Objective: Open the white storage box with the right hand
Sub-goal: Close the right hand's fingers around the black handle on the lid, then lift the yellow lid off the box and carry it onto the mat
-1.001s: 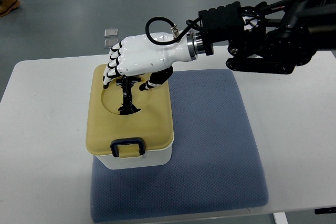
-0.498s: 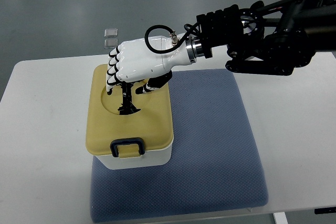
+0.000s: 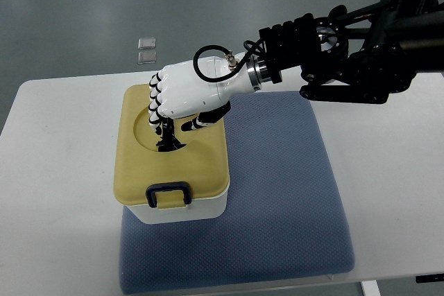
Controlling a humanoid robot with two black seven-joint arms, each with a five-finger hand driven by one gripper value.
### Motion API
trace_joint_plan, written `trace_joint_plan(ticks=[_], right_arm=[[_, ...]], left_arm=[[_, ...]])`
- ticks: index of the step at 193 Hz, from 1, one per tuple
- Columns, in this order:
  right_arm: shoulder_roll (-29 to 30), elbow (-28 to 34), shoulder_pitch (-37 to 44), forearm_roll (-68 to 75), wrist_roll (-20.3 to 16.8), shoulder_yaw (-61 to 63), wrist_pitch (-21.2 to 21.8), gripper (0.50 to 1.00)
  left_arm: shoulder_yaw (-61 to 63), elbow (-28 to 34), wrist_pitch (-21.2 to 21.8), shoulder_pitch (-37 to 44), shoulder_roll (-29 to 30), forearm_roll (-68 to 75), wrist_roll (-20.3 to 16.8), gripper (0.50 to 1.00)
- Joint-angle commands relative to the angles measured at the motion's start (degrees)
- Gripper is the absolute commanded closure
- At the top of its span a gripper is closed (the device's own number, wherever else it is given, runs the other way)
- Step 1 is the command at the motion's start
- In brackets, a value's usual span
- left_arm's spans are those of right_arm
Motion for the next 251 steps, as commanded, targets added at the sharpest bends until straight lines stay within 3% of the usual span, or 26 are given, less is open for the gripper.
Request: trace_joint_plan(ticks=[1,9,16,120,158,251], right_arm=[[0.0,0.0,0.0,0.0,0.0,0.0,-0.5,0.953],[0.0,0.0,0.0,0.0,0.0,0.0,-0.8,0.963],[0.0,0.0,0.0,-0.1,0.0,0.0,-1.2,1.0],[0.7,-0.2,-0.5,-0.8,0.0,1.2,-7.2,1.0],[-0.7,-0.5,-0.4,-0.6,0.0,3.9,-7.4,1.0],[-14.6,-1.1,-2.8,-0.5,0.0,7.5,-6.9,1.0]], left_arm=[[0.0,0.0,0.0,0.0,0.0,0.0,0.0,0.5],[0.0,0.0,0.0,0.0,0.0,0.0,0.0,0.5],[0.0,0.0,0.0,0.0,0.0,0.0,0.0,0.5],[0.0,0.0,0.0,0.0,0.0,0.0,0.0,0.5],[0.0,0.0,0.0,0.0,0.0,0.0,0.0,0.5],[0.0,0.0,0.0,0.0,0.0,0.0,0.0,0.5]])
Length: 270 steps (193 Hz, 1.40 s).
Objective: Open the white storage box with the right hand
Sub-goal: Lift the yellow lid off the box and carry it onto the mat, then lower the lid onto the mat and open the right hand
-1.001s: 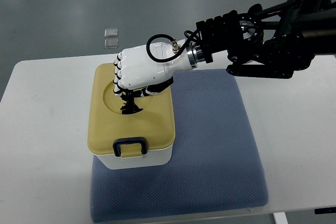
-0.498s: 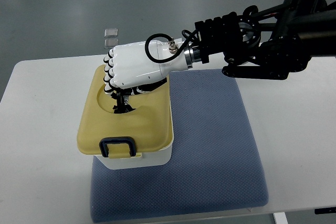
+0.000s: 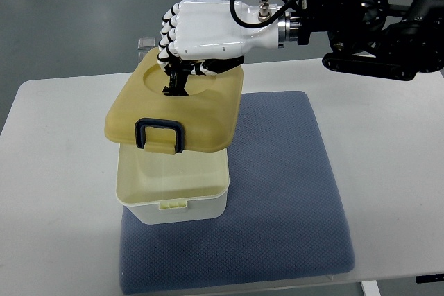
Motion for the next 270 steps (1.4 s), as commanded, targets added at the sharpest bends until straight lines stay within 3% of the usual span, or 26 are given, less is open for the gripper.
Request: trace_joint_plan(ticks=[1,84,130,184,270], right_arm=[[-3.3,-0.1,-1.0,-0.1,0.0,0.2,0.1,1.0],[-13.7,-3.2,-12.0,-0.4,0.0,0.7,-1.2,1.0],[-15.7,-6.1,-20.2,-0.4,0.0,1.3,-1.4,1.0],[-15.5,-7.5,-26.0,-0.5,0.0,1.3,-1.4,1.0],[-10.5,-7.4,-26.9,-3.2,0.0,1.3,-1.4,1.0]], left_arm=[[0.0,0.0,-0.1,0.0,0.0,0.0,0.0,0.5],[0.0,0.0,-0.1,0.0,0.0,0.0,0.0,0.5],[0.0,0.0,0.0,0.0,0.0,0.0,0.0,0.5],[0.0,0.0,0.0,0.0,0.0,0.0,0.0,0.5],[0.0,0.0,0.0,0.0,0.0,0.0,0.0,0.5]])
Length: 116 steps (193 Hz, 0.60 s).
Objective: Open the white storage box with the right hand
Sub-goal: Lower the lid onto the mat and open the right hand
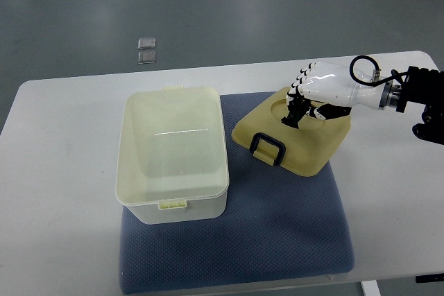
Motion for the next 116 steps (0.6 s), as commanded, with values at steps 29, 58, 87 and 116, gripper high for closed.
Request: trace_joint_plan(ticks=[29,58,87,116], right_arm=[[2.6,0.0,-0.3,-3.2,0.0,0.0,0.0,1.0],[4.2,0.0,-0.7,-3.8,0.0,0.0,0.0,1.0],[4.5,-0.1,-1.5,-5.0,0.0,-0.2,0.0,0.801],[4.3,-0.6,-1.7,-5.5,0.0,-0.1,0.0,0.713]], left_arm=[[0.0,0.0,0.0,0.0,0.0,0.0,0.0,0.5],[0.0,0.0,0.0,0.0,0.0,0.0,0.0,0.5],[0.0,0.0,0.0,0.0,0.0,0.0,0.0,0.5],[0.0,0.0,0.0,0.0,0.0,0.0,0.0,0.5]])
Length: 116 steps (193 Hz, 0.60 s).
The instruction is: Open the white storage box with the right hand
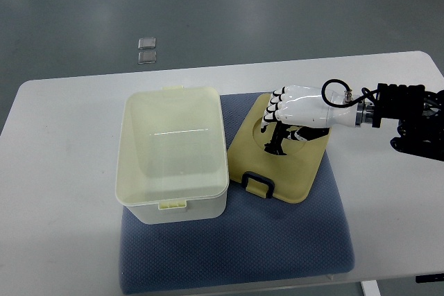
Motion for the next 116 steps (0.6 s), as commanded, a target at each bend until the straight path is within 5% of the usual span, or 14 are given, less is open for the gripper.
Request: trace_joint_plan(ticks=[1,25,91,116], right_arm=[[-0.1,-0.3,-0.1,-0.2,0.0,0.1,0.0,0.713],[-0.4,-0.8,0.1,-0.1,0.0,0.2,0.0,0.679],[-2.4,-0.9,0.6,-0.2,0.0,14.0,0.0,0.679],[-3.1,-0.9,0.3,-0.1,0.0,23.8,11.1,0.679]], left_arm=[[0.0,0.0,0.0,0.0,0.0,0.0,0.0,0.5],[0.0,0.0,0.0,0.0,0.0,0.0,0.0,0.5],[0.0,0.0,0.0,0.0,0.0,0.0,0.0,0.5],[0.0,0.0,-0.1,0.0,0.0,0.0,0.0,0.5]])
